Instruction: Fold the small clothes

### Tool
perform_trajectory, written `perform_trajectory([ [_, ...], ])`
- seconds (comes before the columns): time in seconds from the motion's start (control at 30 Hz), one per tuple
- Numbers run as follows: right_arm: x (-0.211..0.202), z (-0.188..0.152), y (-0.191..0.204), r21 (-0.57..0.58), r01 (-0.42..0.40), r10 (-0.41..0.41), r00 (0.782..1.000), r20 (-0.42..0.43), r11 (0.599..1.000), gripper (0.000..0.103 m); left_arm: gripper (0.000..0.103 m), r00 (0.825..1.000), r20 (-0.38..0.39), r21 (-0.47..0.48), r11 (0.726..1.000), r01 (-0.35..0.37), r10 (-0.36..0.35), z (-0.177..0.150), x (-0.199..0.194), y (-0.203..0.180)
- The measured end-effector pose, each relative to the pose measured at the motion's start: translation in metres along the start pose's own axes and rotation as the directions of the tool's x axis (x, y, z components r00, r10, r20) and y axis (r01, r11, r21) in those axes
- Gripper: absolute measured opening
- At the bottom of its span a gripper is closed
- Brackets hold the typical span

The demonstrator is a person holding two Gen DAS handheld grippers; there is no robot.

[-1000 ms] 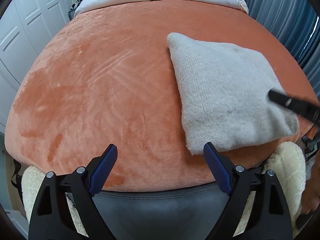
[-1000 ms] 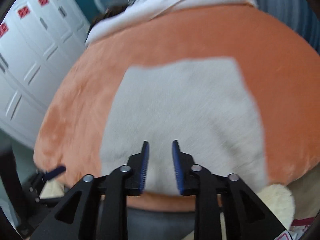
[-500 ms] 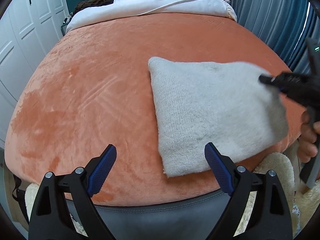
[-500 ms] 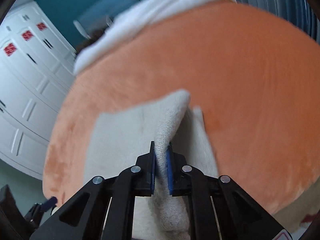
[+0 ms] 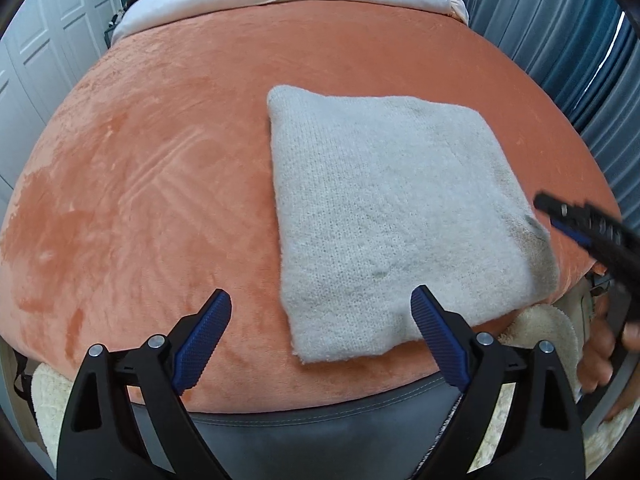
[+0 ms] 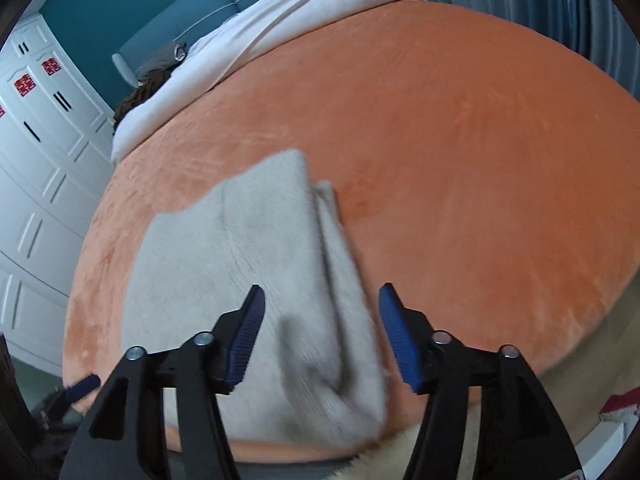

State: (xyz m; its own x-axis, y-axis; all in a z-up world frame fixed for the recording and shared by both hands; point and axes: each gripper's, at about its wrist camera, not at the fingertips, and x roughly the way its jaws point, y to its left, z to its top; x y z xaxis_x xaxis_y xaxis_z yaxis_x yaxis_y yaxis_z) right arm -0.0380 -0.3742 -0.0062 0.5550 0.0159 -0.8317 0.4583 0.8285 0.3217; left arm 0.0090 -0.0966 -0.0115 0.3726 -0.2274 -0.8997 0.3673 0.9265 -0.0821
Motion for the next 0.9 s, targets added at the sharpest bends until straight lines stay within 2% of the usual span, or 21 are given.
perform_trajectory([
  [0.2,0.013,-0.035,-0.024,0.029,-0.02,0.023,0.995,-0.098,0.999,0.064,0.09,0.996,-0.064,-0.032,0.998,0.057,-0.059,0.012,0.027,-0.007],
  [0.5,0.048,-0.035,-0.039,0.151,-0.132,0.154,0.978,-0.14,0.98,0.083,0.098,0.992,-0.103,-0.042,0.997,0.066,-0.07,0.025,0.073,-0.014],
  [0.6,0.051,-0.034,-0.042,0.161,-0.16,0.182,0.974,-0.134,0.974,0.088,0.098,0.986,-0.108,-0.091,0.989,0.12,-0.13,0.025,0.087,-0.006],
  [0.7,0.055,-0.031,-0.039,0.155,-0.167,0.188,0.973,-0.134,0.974,0.088,0.098,0.968,-0.112,-0.164,0.965,0.203,-0.223,0.022,0.098,0.006],
  [0.73,0.055,-0.029,-0.038,0.153,-0.171,0.192,0.972,-0.135,0.973,0.083,0.098,0.963,-0.109,-0.189,0.956,0.224,-0.247,0.021,0.098,0.01],
  [0.77,0.055,-0.029,-0.035,0.149,-0.182,0.203,0.97,-0.138,0.972,0.07,0.095,0.96,-0.109,-0.192,0.953,0.235,-0.259,0.02,0.097,0.011],
  [0.8,0.055,-0.027,-0.031,0.152,-0.205,0.228,0.963,-0.147,0.967,0.062,0.091,0.957,-0.112,-0.186,0.952,0.245,-0.268,0.021,0.095,0.01],
  [0.83,0.056,-0.025,-0.028,0.164,-0.21,0.236,0.959,-0.158,0.964,0.054,0.082,0.955,-0.112,-0.179,0.951,0.254,-0.276,0.022,0.09,0.01],
  [0.87,0.053,-0.022,-0.025,0.168,-0.21,0.237,0.958,-0.16,0.963,0.041,0.071,0.951,-0.113,-0.172,0.948,0.268,-0.289,0.023,0.086,0.012],
  [0.9,0.048,-0.019,-0.022,0.171,-0.214,0.24,0.958,-0.155,0.962,0.039,0.065,0.947,-0.114,-0.167,0.946,0.279,-0.3,0.025,0.079,0.013],
])
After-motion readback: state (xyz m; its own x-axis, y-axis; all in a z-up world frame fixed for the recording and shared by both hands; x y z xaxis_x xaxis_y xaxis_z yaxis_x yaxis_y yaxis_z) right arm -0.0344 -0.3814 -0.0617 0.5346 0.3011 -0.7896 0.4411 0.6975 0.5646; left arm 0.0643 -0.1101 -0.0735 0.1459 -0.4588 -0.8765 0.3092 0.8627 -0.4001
